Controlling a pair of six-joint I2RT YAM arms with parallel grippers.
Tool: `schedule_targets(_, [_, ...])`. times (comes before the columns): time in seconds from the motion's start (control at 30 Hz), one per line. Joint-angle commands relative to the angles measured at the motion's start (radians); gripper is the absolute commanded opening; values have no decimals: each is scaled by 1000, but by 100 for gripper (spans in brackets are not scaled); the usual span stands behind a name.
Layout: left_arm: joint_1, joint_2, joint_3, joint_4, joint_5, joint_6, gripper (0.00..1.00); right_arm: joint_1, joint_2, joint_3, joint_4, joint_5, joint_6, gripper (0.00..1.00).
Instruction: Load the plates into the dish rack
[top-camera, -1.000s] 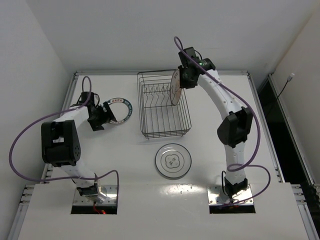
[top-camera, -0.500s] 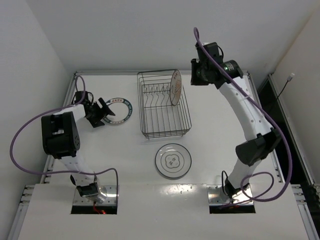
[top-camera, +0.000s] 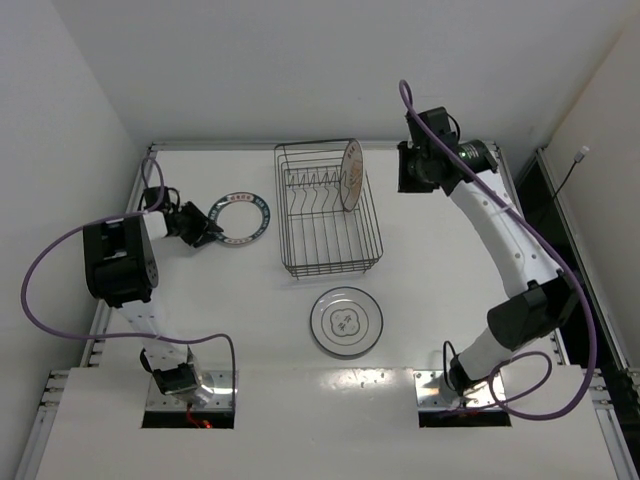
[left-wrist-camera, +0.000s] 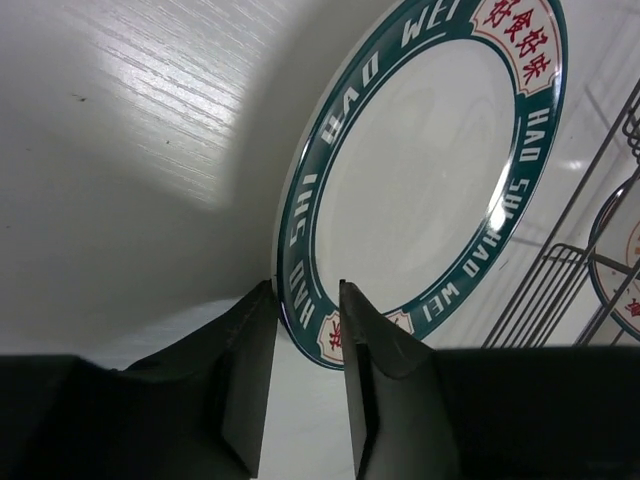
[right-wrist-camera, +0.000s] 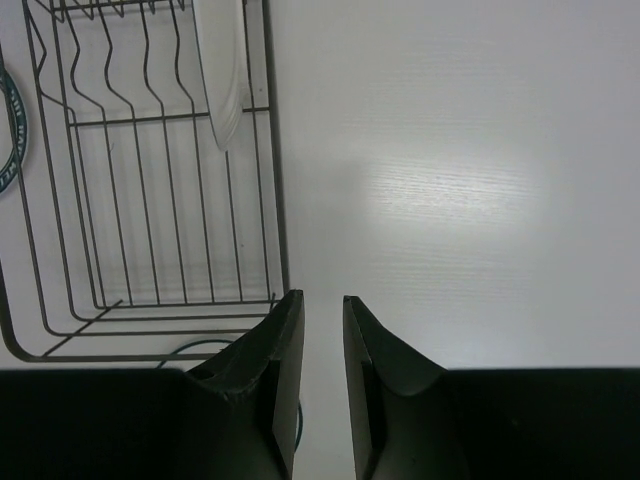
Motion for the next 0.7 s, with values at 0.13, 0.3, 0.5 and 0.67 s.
schedule_targets(0.13, [22, -3, -10, 10, 13, 27, 3, -41, -50, 9, 37, -19, -17, 20])
schedule_targets(0.3, [42, -55, 10, -4, 65, 36, 0, -52, -50, 9, 46, -65, -17, 20])
schedule_targets(0.5, [51, -193, 19, -15, 90, -33, 0, -84, -71, -58, 148, -268, 10, 20])
schedule_targets(0.67, [51, -342, 19, -4, 150, -126, 0, -134, -83, -187, 325, -613, 102, 20])
